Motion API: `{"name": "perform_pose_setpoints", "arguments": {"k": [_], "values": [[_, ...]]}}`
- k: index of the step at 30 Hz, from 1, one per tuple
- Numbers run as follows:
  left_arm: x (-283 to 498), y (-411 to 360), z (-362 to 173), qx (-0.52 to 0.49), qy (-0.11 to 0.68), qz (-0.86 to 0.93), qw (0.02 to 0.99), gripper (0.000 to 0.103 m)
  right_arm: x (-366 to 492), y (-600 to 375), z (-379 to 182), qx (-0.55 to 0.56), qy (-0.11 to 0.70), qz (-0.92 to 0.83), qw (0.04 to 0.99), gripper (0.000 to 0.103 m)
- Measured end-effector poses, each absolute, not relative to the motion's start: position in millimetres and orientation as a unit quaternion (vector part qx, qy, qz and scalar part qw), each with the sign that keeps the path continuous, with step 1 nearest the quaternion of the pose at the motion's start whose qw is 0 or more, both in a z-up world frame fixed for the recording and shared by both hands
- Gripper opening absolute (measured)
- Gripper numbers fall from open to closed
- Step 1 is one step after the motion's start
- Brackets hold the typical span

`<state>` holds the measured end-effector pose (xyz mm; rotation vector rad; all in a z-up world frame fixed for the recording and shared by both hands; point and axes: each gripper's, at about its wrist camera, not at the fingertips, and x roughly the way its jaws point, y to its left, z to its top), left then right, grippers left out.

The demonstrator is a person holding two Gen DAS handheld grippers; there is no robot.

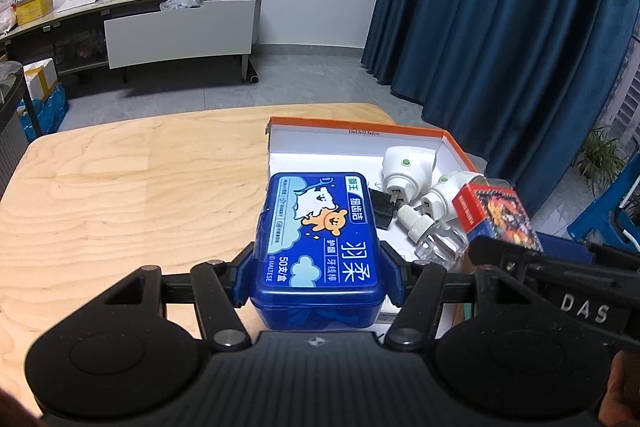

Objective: Organize rigid objects
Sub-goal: 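Carry the blue case and red card box with both grippers over the box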

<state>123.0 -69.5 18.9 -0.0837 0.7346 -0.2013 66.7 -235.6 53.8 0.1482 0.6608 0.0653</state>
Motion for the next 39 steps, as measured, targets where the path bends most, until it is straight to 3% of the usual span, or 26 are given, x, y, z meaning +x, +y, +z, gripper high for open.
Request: {"name": "perform_pose_setpoints", "arguments": {"k": [39], "values": [[173, -84, 18, -0.021, 0.370, -0.113, 0.922, 0.062, 91, -226, 35, 0.059, 0.341, 0.033, 0.938, 0.071]]}}
